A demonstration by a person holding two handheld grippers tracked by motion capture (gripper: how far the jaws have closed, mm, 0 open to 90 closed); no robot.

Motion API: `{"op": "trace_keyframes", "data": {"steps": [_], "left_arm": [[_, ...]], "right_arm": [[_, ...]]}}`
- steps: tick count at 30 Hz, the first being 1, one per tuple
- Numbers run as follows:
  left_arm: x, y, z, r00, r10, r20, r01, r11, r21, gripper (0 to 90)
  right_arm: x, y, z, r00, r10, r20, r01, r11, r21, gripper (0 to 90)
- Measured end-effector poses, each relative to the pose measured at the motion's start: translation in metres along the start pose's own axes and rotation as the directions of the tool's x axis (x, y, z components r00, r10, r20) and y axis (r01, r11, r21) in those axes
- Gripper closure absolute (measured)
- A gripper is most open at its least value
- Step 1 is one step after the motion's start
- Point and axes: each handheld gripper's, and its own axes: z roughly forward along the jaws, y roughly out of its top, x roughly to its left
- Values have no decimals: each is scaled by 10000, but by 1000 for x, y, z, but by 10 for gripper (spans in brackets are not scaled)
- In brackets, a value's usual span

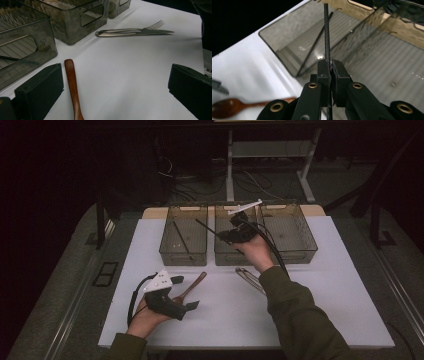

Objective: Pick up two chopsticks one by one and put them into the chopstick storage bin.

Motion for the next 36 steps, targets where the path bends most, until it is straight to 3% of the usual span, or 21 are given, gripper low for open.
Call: {"op": "trace_keyframes", "data": {"steps": [21,36], "left_arm": [[4,-2,-3,9998,-199,79,201,9996,-206,0],[4,-1,-3,9996,-262,132,266,9992,-289,0]], "right_arm": [[17,54,74,9980,357,521,-371,9990,263,850],[26,70,111,9965,308,783,-362,9970,683,849]]}}
